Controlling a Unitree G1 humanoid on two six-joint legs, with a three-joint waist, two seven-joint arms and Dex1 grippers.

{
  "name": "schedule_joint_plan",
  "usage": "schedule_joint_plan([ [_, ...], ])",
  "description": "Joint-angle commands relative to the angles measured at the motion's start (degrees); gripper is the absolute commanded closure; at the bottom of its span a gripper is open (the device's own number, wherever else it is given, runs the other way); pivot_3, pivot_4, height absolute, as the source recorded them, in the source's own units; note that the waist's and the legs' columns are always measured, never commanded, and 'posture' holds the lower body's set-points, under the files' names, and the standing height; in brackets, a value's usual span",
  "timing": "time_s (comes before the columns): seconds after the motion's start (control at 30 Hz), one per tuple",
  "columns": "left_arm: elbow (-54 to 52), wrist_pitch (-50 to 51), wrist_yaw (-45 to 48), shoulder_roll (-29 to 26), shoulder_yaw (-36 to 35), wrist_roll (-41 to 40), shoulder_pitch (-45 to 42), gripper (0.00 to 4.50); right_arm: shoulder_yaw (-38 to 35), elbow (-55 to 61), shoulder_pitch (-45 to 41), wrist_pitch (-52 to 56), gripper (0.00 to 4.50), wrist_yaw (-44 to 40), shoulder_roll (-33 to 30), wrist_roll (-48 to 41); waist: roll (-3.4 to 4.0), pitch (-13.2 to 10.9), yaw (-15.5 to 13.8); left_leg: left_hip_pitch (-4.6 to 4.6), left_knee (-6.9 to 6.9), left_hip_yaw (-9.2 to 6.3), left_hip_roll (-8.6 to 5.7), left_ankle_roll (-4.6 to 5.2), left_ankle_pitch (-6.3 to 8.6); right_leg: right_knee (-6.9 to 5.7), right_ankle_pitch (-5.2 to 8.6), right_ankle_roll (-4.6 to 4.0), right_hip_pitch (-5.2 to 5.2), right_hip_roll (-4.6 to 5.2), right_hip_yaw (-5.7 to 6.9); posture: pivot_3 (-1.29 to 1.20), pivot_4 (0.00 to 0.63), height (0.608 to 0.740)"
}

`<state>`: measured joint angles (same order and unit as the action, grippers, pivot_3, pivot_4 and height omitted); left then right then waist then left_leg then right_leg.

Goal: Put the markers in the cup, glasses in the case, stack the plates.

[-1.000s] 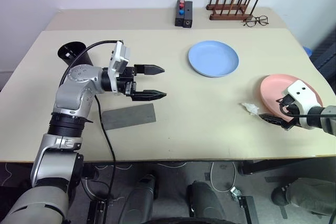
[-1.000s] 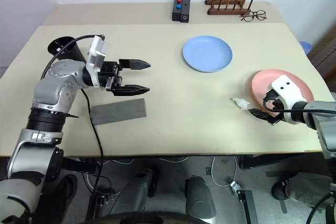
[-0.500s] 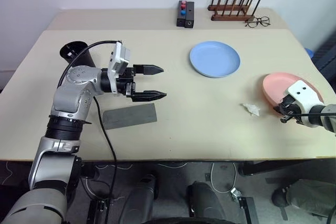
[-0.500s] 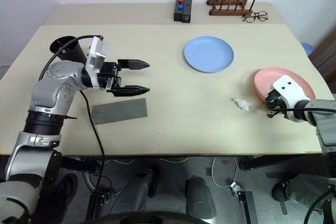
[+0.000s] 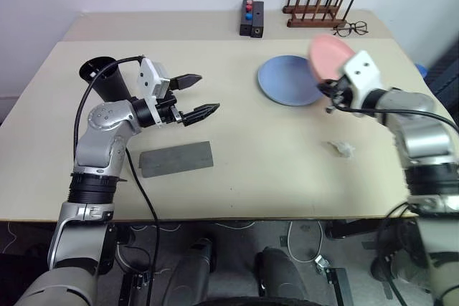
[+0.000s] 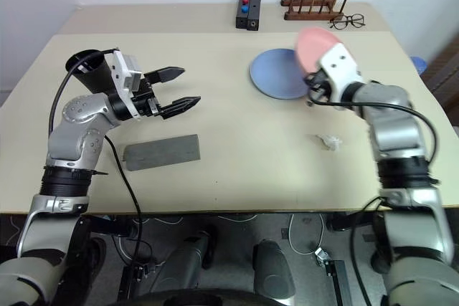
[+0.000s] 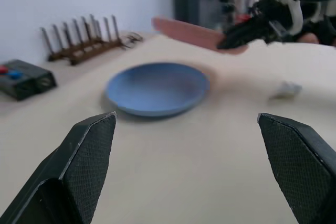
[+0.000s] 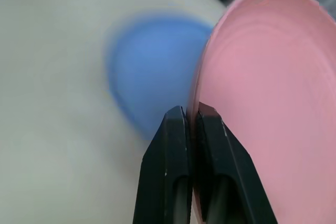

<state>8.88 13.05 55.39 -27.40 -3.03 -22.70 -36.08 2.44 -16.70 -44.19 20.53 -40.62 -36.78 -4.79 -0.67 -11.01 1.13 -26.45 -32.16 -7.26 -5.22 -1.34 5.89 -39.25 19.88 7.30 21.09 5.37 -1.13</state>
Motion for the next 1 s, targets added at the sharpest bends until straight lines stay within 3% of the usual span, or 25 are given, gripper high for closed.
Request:
schedule_joint_plan([
  [0.03, -3.3, -0.1, -3.2, 0.6, -1.8, -0.5, 1.3, 0.0, 2.3, -5.3, -4.9, -4.8, 4.44, 1.8, 3.3, 2.9, 0.0, 0.0, -0.1, 0.0, 0.0, -0.01, 0.0, -0.01, -0.01, 0.0, 0.0, 0.0, -0.01, -0.01, 0.01, 0.0, 0.15, 0.74],
  [0.27, -8.7, 3.5, -7.1, 1.6, -2.1, -2.6, 4.4, 0.0, 5.6, -12.9, -6.6, -9.6, 4.44, 0.5, 6.8, 6.0, -0.01, 0.0, -0.2, 0.0, 0.01, -0.05, -0.04, -0.04, -0.03, -0.01, -0.01, 0.01, -0.03, -0.03, 0.02, 0.0, 0.15, 0.74],
  [0.37, -11.2, 5.5, -7.9, 1.8, -1.7, -3.6, 6.0, 0.0, 4.4, -13.0, -6.5, -7.5, 4.44, -2.7, 8.2, 2.8, -0.01, 0.0, 0.0, 0.01, 0.03, -0.07, -0.01, -0.09, -0.05, -0.06, -0.01, 0.0, 0.01, -0.08, 0.02, 0.0, 0.15, 0.74],
  [0.47, -12.8, 6.4, -8.2, 2.0, -1.3, -4.0, 7.0, 0.0, 3.7, -14.4, -7.4, -7.0, 3.52, -3.1, 8.7, 2.5, -0.01, 0.0, 0.2, 0.03, 0.04, -0.06, 0.03, -0.1, -0.06, -0.08, -0.01, -0.01, 0.0, -0.12, 0.0, 0.0, 0.15, 0.74],
  [0.7, -12.7, 7.2, -7.2, 2.2, -0.8, -4.7, 6.5, 0.0, -0.1, -12.3, -8.7, -5.8, 0.05, -1.2, 9.2, 0.1, 0.0, 0.0, 0.0, 0.03, 0.04, -0.08, 0.03, -0.12, -0.07, -0.1, -0.01, -0.02, 0.01, -0.14, -0.01, 0.0, 0.15, 0.74],
  [0.83, -14.7, 11.2, -2.5, 0.1, -1.1, -8.9, 7.1, 0.0, -5.7, -6.4, -7.1, 5.3, 0.05, -5.3, 7.2, -8.2, -0.01, 0.0, -0.1, 0.01, 0.04, -0.09, 0.03, -0.12, -0.07, -0.09, -0.01, -0.02, 0.01, -0.14, -0.01, 0.0, 0.15, 0.74],
  [1.0, -16.4, 18.2, 7.1, -7.0, -1.8, -15.2, 8.9, 0.0, -6.8, 7.5, 4.4, 19.4, 0.05, -16.7, -5.1, -15.1, 0.0, 0.0, -0.7, 0.0, 0.1, -0.17, 0.01, -0.11, -0.05, 0.01, 0.01, -0.05, 0.0, -0.12, 0.02, 0.0, 0.15, 0.74],
])
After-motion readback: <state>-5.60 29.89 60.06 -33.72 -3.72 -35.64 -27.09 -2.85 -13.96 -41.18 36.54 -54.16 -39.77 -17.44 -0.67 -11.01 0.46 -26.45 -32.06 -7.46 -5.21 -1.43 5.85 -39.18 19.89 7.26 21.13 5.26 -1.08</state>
